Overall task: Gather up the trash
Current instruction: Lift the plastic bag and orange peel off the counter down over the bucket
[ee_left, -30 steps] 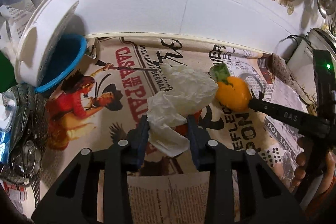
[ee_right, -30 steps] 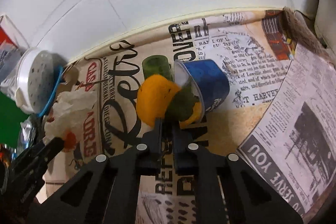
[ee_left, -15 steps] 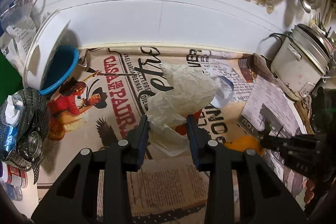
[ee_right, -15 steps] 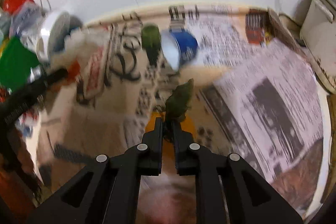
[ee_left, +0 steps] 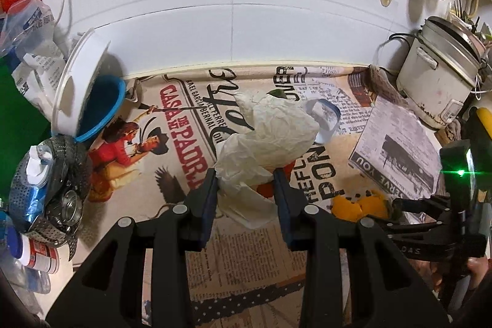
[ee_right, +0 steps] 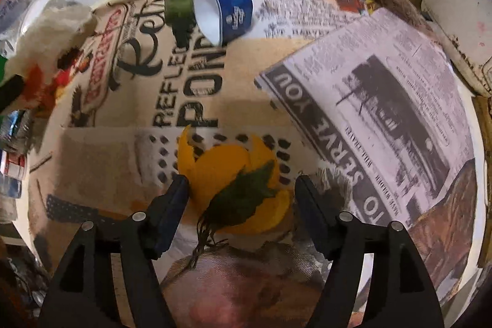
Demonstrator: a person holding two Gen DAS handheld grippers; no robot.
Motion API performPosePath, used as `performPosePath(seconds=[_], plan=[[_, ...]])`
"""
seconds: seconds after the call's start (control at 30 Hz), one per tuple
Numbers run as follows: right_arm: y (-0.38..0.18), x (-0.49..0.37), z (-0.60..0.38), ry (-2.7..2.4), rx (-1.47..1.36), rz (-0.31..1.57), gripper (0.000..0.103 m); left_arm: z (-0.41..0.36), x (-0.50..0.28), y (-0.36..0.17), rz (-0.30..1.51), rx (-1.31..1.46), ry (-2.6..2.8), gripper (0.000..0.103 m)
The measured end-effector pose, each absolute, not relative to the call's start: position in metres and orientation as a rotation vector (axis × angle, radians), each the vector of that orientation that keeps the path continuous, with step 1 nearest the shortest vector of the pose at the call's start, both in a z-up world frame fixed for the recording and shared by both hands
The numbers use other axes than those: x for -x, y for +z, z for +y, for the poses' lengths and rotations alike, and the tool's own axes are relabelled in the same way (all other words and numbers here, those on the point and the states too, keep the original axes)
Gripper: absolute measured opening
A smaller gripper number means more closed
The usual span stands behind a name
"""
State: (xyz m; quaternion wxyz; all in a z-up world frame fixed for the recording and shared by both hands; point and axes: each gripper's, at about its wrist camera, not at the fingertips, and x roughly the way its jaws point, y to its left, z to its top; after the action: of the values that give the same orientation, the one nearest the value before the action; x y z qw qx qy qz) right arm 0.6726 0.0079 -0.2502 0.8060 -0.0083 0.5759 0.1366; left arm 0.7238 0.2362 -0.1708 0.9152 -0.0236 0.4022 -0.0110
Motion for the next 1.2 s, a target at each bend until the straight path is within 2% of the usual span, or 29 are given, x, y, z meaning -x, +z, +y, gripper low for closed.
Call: performPosePath(seconds=[0.07, 0.13, 0.2, 0.3, 0.5, 0.93, 1.2], plan=[[-0.255, -0.672, 0.005, 0.31, -0.019, 1.229, 0.061, 0.236, -0.721, -0.172, 0.833, 0.046, -0.015, 0.035], [-0.257, -0.672, 0.002, 0.348, -0.066, 1.226, 0.043, 0.234, -0.717, -0.173, 0.837, 0.046, -0.004, 0.035], [-0.256, -0.671, 0.001, 0.39, -0.069, 1.224, 0.034, 0.232, -0.713, -0.172, 0.837, 0.053, 0.002, 0.035], [-0.251, -0.662, 0.002, 0.417, -0.042, 1.206, 0.029, 0.223, -0.706, -0.17, 0.832, 0.055, 0.009, 0.035], [-0.226, -0.639, -0.031, 0.451, -0.063, 1.132, 0.026, 0.181, -0.677, -0.156, 0.794, 0.048, 0.033, 0.035], [-0.129, -0.579, -0.115, 0.596, -0.048, 0.905, 0.026, 0.076, -0.582, -0.127, 0.709, 0.118, 0.112, 0.035], [-0.111, -0.531, -0.135, 0.652, -0.065, 0.858, 0.026, 0.048, -0.529, -0.119, 0.713, 0.12, 0.113, 0.035]])
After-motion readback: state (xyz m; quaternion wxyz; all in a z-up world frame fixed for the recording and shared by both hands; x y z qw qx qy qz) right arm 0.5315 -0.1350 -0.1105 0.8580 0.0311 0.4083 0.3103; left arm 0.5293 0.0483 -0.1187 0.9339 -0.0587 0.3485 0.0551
